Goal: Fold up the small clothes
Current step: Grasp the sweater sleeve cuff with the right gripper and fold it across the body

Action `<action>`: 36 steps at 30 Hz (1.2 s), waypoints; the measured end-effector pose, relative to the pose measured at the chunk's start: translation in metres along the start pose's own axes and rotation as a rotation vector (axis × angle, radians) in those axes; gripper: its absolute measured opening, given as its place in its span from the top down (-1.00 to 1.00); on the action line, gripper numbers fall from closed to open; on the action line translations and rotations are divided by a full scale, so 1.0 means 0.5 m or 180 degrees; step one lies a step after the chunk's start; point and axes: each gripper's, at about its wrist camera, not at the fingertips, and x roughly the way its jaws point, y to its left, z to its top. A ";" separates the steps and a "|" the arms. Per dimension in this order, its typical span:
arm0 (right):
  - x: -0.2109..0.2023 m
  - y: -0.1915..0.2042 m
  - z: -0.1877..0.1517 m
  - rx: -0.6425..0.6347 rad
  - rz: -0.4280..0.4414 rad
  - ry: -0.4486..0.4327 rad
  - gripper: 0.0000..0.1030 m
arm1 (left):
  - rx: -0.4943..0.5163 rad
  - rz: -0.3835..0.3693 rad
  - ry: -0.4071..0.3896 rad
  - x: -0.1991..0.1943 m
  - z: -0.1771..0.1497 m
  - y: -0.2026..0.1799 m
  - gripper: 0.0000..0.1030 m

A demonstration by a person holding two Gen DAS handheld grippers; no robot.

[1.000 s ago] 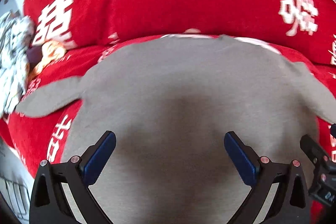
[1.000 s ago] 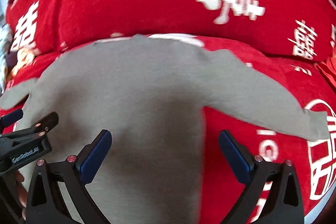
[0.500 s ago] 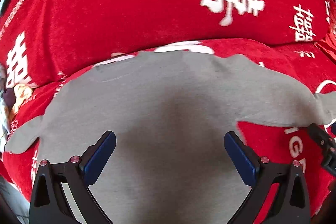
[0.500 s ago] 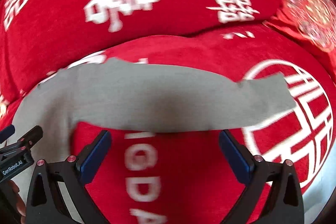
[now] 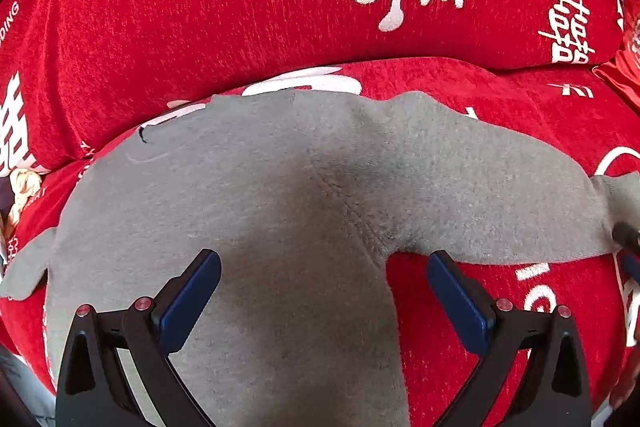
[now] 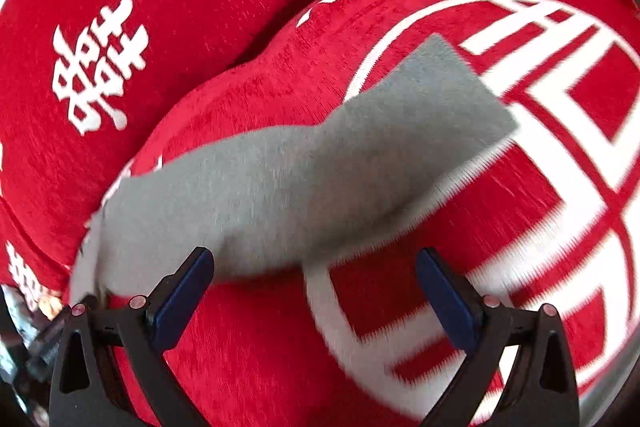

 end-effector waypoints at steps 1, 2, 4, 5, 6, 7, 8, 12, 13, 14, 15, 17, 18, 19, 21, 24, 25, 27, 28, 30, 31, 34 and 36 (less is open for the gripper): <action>0.009 -0.005 0.013 -0.0007 0.0075 -0.0089 -0.95 | -0.0012 0.0017 0.0000 0.002 0.002 0.002 -1.00; 0.014 -0.003 0.022 -0.0023 0.0128 -0.0147 -0.94 | -0.0030 0.0025 0.0004 0.004 0.004 0.005 -1.00; 0.024 -0.002 0.043 -0.0053 0.0157 -0.0203 -0.80 | -0.0065 0.0025 0.0013 0.010 0.010 0.010 -1.00; 0.030 -0.004 0.052 -0.0060 0.0177 -0.0209 -0.69 | -0.0081 0.0022 0.0016 0.013 0.013 0.012 -1.00; 0.040 -0.009 0.059 -0.0048 0.0212 -0.0172 -0.27 | -0.0099 0.0023 0.0019 0.016 0.018 0.015 -1.00; 0.050 -0.019 0.064 -0.0015 0.0250 -0.0096 0.36 | -0.0113 0.0015 0.0018 0.019 0.022 0.017 -1.00; 0.056 -0.032 0.065 0.0050 0.0293 -0.0042 0.55 | -0.0136 0.0001 0.0015 0.023 0.028 0.019 -1.00; 0.004 -0.061 0.051 0.0100 0.0364 -0.0445 0.87 | -0.0275 -0.0057 0.0025 0.035 0.048 0.028 -1.00; -0.015 -0.060 0.045 0.0064 0.0341 -0.0570 0.87 | -0.0328 -0.0067 0.0051 0.043 0.053 0.028 -1.00; -0.024 -0.061 0.042 0.0023 0.0298 -0.0616 0.87 | -0.0351 -0.0082 0.0088 0.051 0.056 0.025 -1.00; -0.032 -0.055 0.040 -0.0036 0.0222 -0.0673 0.87 | -0.0340 -0.0118 0.0147 0.062 0.059 0.018 -1.00; -0.042 -0.044 0.035 -0.0182 0.0100 -0.0748 0.87 | -0.0210 -0.0203 0.0297 0.084 0.055 -0.008 -1.00; -0.041 -0.040 0.036 -0.0234 0.0053 -0.0744 0.87 | -0.0084 -0.0214 0.0397 0.098 0.049 -0.027 -1.00; -0.036 -0.038 0.037 -0.0269 -0.0019 -0.0715 0.87 | -0.0053 -0.0185 0.0318 0.097 0.044 -0.036 -1.00; -0.024 -0.045 0.041 -0.0226 -0.0014 -0.0623 0.87 | -0.0022 -0.0130 0.0234 0.089 0.042 -0.042 -1.00; -0.006 -0.074 0.051 -0.0018 0.0018 -0.0480 0.71 | -0.0057 -0.0195 0.0273 0.092 0.045 -0.036 -1.00; -0.003 -0.084 0.053 0.0019 -0.0021 -0.0473 0.71 | -0.0101 -0.0246 0.0301 0.095 0.045 -0.032 -1.00; 0.002 -0.088 0.054 -0.0003 -0.0045 -0.0437 0.75 | -0.0160 -0.0310 0.0324 0.099 0.047 -0.026 -1.00; -0.003 -0.085 0.053 -0.0040 -0.0076 -0.0442 0.82 | -0.0151 -0.0311 0.0310 0.098 0.047 -0.026 -1.00; -0.024 -0.069 0.049 -0.0127 -0.0128 -0.0517 0.85 | -0.0115 -0.0299 0.0268 0.095 0.044 -0.028 -1.00; -0.041 -0.055 0.047 -0.0179 -0.0149 -0.0584 0.86 | -0.0106 -0.0307 0.0246 0.092 0.043 -0.027 -1.00; -0.089 -0.005 0.044 -0.0374 -0.0214 -0.0772 0.86 | -0.0155 -0.0380 0.0214 0.081 0.040 -0.014 -1.00; -0.113 0.033 0.043 -0.0497 -0.0235 -0.0860 0.87 | -0.0183 -0.0420 0.0178 0.073 0.037 -0.002 -1.00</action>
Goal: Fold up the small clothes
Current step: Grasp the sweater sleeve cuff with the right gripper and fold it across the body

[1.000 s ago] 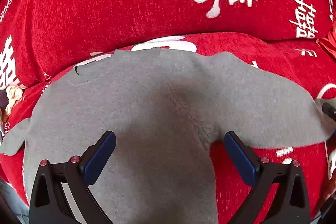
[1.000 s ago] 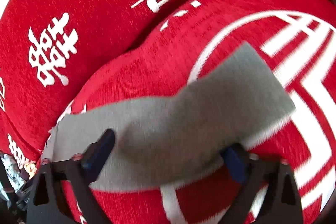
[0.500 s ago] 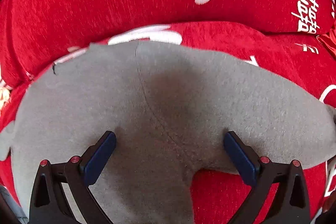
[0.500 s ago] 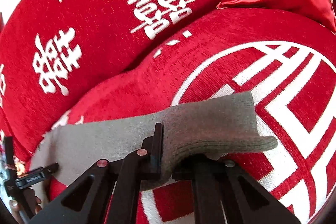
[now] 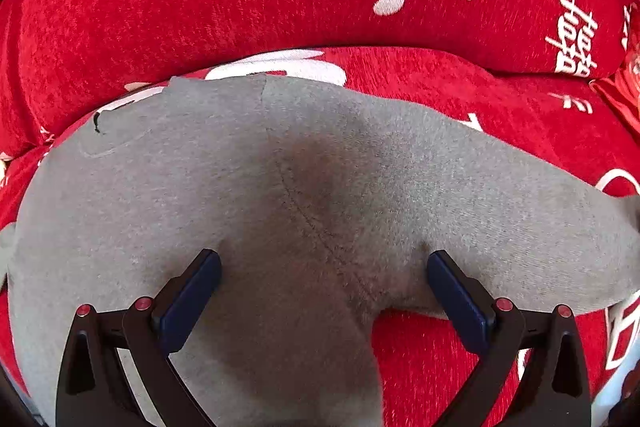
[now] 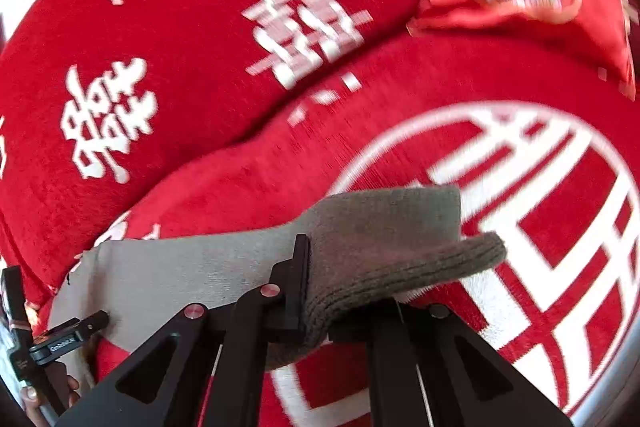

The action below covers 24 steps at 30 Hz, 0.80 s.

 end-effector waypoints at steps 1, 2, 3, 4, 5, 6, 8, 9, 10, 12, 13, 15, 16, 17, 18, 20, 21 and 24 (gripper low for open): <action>-0.014 0.019 0.006 -0.0048 0.0018 -0.0046 0.87 | -0.0001 -0.0015 -0.0027 -0.007 -0.001 0.006 -1.00; -0.025 0.036 0.011 -0.0080 0.0029 -0.0084 0.87 | 0.0000 -0.0027 -0.0058 -0.013 -0.003 0.012 -1.00; -0.037 0.054 0.015 -0.0109 0.0051 -0.0122 0.87 | -0.0002 -0.0038 -0.0091 -0.020 -0.006 0.019 -1.00; -0.050 0.073 0.019 -0.0128 0.0096 -0.0163 0.87 | -0.0011 -0.0058 -0.0133 -0.030 -0.009 0.030 -1.00; -0.057 0.089 0.021 -0.0138 0.0125 -0.0191 0.87 | -0.0022 -0.0076 -0.0156 -0.036 -0.010 0.038 -1.00; -0.068 0.111 0.024 -0.0156 0.0173 -0.0221 0.87 | -0.0040 -0.0098 -0.0181 -0.044 -0.012 0.048 -1.00; -0.084 0.151 0.027 -0.0192 0.0240 -0.0261 0.87 | -0.0076 -0.0130 -0.0230 -0.062 -0.018 0.074 -1.00; -0.093 0.178 0.028 -0.0233 0.0278 -0.0285 0.87 | -0.0090 -0.0137 -0.0257 -0.069 -0.021 0.087 -1.00; -0.100 0.202 0.027 -0.0283 0.0299 -0.0305 0.87 | -0.0102 -0.0143 -0.0284 -0.077 -0.026 0.101 -1.00; -0.113 0.246 0.021 -0.0379 0.0334 -0.0343 0.87 | -0.0127 -0.0151 -0.0325 -0.090 -0.033 0.127 -1.00; -0.119 0.274 0.018 -0.0434 0.0370 -0.0355 0.87 | -0.0140 -0.0150 -0.0344 -0.096 -0.039 0.142 -1.00; -0.128 0.315 0.011 -0.0503 0.0445 -0.0361 0.87 | -0.0172 -0.0149 -0.0369 -0.103 -0.049 0.170 -1.00; -0.132 0.347 0.007 -0.0557 0.0505 -0.0359 0.87 | -0.0192 -0.0154 -0.0371 -0.106 -0.055 0.186 -1.00; -0.136 0.366 0.003 -0.0593 0.0530 -0.0360 0.87 | -0.0210 -0.0155 -0.0369 -0.107 -0.059 0.199 -1.00; -0.139 0.395 -0.001 -0.0643 0.0555 -0.0366 0.87 | -0.0226 -0.0148 -0.0369 -0.109 -0.065 0.213 -1.00; -0.142 0.443 -0.009 -0.0708 0.0620 -0.0356 0.87 | -0.0250 -0.0115 -0.0385 -0.116 -0.078 0.244 -1.00; -0.143 0.466 -0.015 -0.0727 0.0658 -0.0346 0.87 | -0.0257 -0.0098 -0.0395 -0.120 -0.084 0.261 -1.00; -0.143 0.535 -0.035 -0.0832 0.0734 -0.0317 0.87 | -0.0286 -0.0065 -0.0429 -0.132 -0.102 0.306 -1.00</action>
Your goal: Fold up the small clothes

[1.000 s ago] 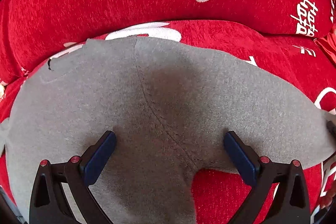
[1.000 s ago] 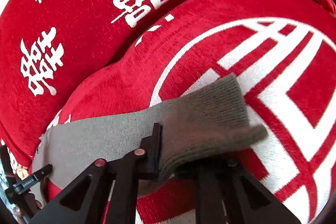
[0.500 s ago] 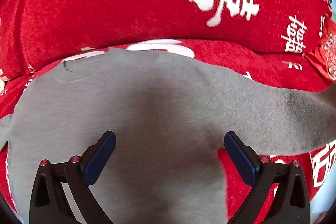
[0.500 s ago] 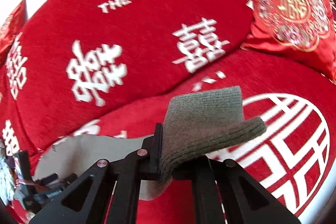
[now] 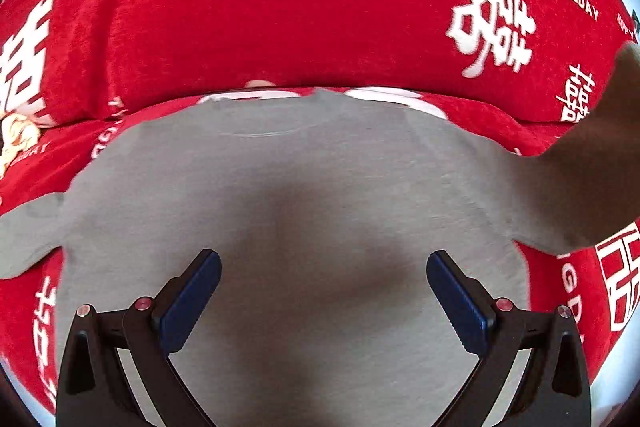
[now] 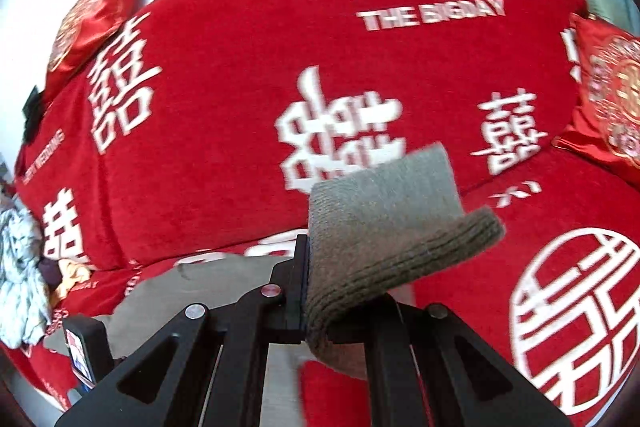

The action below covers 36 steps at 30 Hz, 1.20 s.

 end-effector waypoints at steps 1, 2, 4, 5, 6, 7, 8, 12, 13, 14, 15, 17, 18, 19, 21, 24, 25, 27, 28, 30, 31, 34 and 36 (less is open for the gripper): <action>0.007 0.025 -0.002 -0.0044 0.0023 0.0015 0.87 | -0.0021 0.0031 -0.0012 -0.005 -0.005 0.020 -1.00; 0.014 0.054 -0.005 -0.0093 0.0053 0.0034 0.87 | -0.0035 0.0051 -0.0019 -0.008 -0.009 0.034 -1.00; 0.027 0.113 -0.013 -0.0185 0.0120 0.0064 0.87 | -0.0096 0.0075 -0.0033 -0.015 -0.019 0.071 -1.00; 0.031 0.133 -0.015 -0.0212 0.0146 0.0071 0.87 | -0.0144 0.0077 -0.0029 -0.018 -0.025 0.091 -1.00; 0.037 0.164 -0.020 -0.0255 0.0188 0.0084 0.87 | -0.0188 0.0080 -0.0017 -0.019 -0.031 0.111 -1.00; 0.044 0.194 -0.025 -0.0306 0.0222 0.0096 0.87 | -0.0221 0.0082 -0.0011 -0.020 -0.036 0.126 -1.00; 0.049 0.217 -0.029 -0.0348 0.0243 0.0106 0.87 | -0.0254 0.0094 -0.0005 -0.021 -0.041 0.142 -1.00; 0.092 0.323 -0.061 -0.0532 0.0339 0.0208 0.87 | -0.0435 0.0139 0.0017 -0.027 -0.065 0.215 -1.00; 0.106 0.350 -0.073 -0.0578 0.0363 0.0251 0.87 | -0.0477 0.0141 0.0023 -0.028 -0.069 0.229 -1.00; 0.119 0.373 -0.083 -0.0614 0.0374 0.0284 0.87 | -0.0525 0.0146 0.0031 -0.030 -0.075 0.247 -1.00; 0.132 0.397 -0.096 -0.0663 0.0387 0.0320 0.87 | -0.0588 0.0149 0.0036 -0.032 -0.082 0.267 -1.00; 0.159 0.445 -0.125 -0.0780 0.0396 0.0396 0.87 | -0.0684 0.0149 0.0038 -0.037 -0.094 0.297 -1.00; 0.174 0.465 -0.140 -0.0829 0.0400 0.0443 0.87 | -0.0743 0.0151 0.0044 -0.038 -0.101 0.314 -1.00; 0.191 0.485 -0.158 -0.0870 0.0410 0.0507 0.87 | -0.0781 0.0151 0.0052 -0.038 -0.105 0.326 -1.00; 0.220 0.510 -0.186 -0.0925 0.0403 0.0607 0.87 | -0.0857 0.0146 0.0072 -0.036 -0.115 0.348 -1.00; 0.268 0.538 -0.232 -0.0989 0.0372 0.0784 0.87 | -0.0932 0.0155 0.0083 -0.036 -0.130 0.376 -1.00; 0.280 0.544 -0.245 -0.1003 0.0363 0.0828 0.87 | -0.0948 0.0148 0.0084 -0.037 -0.132 0.381 -1.00; 0.309 0.555 -0.274 -0.1049 0.0341 0.0949 0.87 | -0.0985 0.0125 0.0087 -0.039 -0.140 0.391 -1.00; 0.324 0.561 -0.288 -0.1064 0.0376 0.1039 0.87 | -0.1005 0.0109 0.0078 -0.041 -0.145 0.396 -1.00; 0.348 0.573 -0.309 -0.1088 0.0553 0.1274 0.87 | -0.1043 0.0098 0.0055 -0.047 -0.154 0.405 -1.00; 0.356 0.580 -0.318 -0.1110 0.0634 0.1397 0.78 | -0.1059 0.0092 0.0049 -0.051 -0.157 0.408 -1.00; 0.359 0.603 -0.334 -0.1226 0.0961 0.1706 0.72 | -0.1153 0.0081 0.0018 -0.063 -0.163 0.420 -1.00; 0.338 0.600 -0.318 -0.1191 0.1114 0.1669 0.55 | -0.1199 0.0090 -0.0001 -0.070 -0.161 0.425 -1.00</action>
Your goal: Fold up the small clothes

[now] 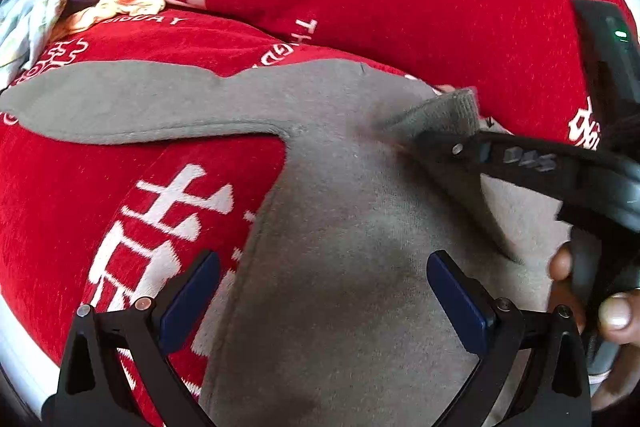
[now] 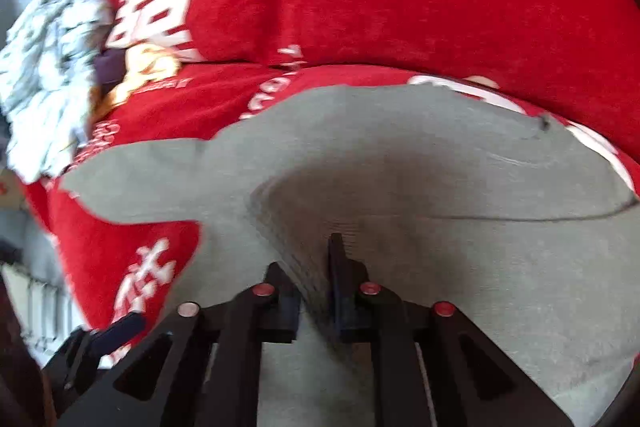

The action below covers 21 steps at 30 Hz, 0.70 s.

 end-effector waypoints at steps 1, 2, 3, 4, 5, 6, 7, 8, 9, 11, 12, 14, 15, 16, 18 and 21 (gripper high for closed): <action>-0.025 -0.005 0.003 0.0019 0.0074 -0.0084 0.33 | -0.0018 0.0003 -0.0013 -0.005 0.001 0.000 -1.00; -0.045 -0.009 0.007 0.0049 0.0121 -0.0157 0.16 | -0.0020 -0.0001 -0.0037 -0.009 0.003 -0.004 -1.00; -0.074 -0.019 0.010 0.0093 0.0219 -0.0259 -0.24 | -0.0012 0.0003 -0.0055 -0.013 0.004 -0.009 -1.00; -0.112 -0.032 0.010 0.0128 0.0287 -0.0402 -0.41 | 0.0004 0.0003 -0.0078 -0.017 0.007 -0.019 -1.00; -0.134 -0.036 0.009 0.0135 0.0284 -0.0498 -0.42 | 0.0026 -0.0009 -0.0077 -0.020 0.008 -0.027 -1.00; -0.161 -0.049 0.005 0.0144 0.0291 -0.0589 -0.42 | 0.0071 -0.0041 -0.0077 -0.023 0.010 -0.042 -1.00; -0.189 -0.068 -0.001 0.0164 0.0328 -0.0649 -0.42 | 0.0104 -0.0054 -0.0099 -0.026 0.012 -0.054 -1.00; -0.202 -0.080 -0.005 0.0182 0.0312 -0.0684 -0.42 | 0.0142 -0.0068 -0.0127 -0.029 0.013 -0.070 -1.00; -0.218 -0.095 -0.012 0.0205 0.0218 -0.0722 -0.42 | 0.0187 -0.0108 -0.0127 -0.030 0.015 -0.088 -1.00; -0.219 -0.142 -0.022 0.0264 -0.0158 -0.0703 -0.42 | 0.0313 -0.0206 -0.0077 -0.021 0.022 -0.131 -1.00; -0.209 -0.177 -0.033 0.0328 -0.0405 -0.0621 -0.42 | 0.0379 -0.0196 -0.0075 -0.015 0.026 -0.152 -1.00; -0.179 -0.244 -0.057 0.0491 -0.0835 -0.0407 -0.42 | 0.0574 -0.0198 -0.0002 0.016 0.033 -0.204 -1.00; -0.161 -0.283 -0.078 0.0571 -0.1060 -0.0280 -0.42 | 0.0644 -0.0224 0.0080 0.039 0.038 -0.225 -1.00; -0.146 -0.309 -0.093 0.0622 -0.1158 -0.0210 -0.42 | 0.0696 -0.0221 0.0149 0.060 0.043 -0.239 -1.00; -0.118 -0.355 -0.116 0.0744 -0.1271 -0.0068 -0.42 | 0.0794 -0.0153 0.0292 0.108 0.048 -0.264 -1.00; -0.111 -0.373 -0.121 0.0664 -0.1335 -0.0266 -0.42 | 0.0931 0.0160 0.0263 0.145 0.046 -0.274 -1.00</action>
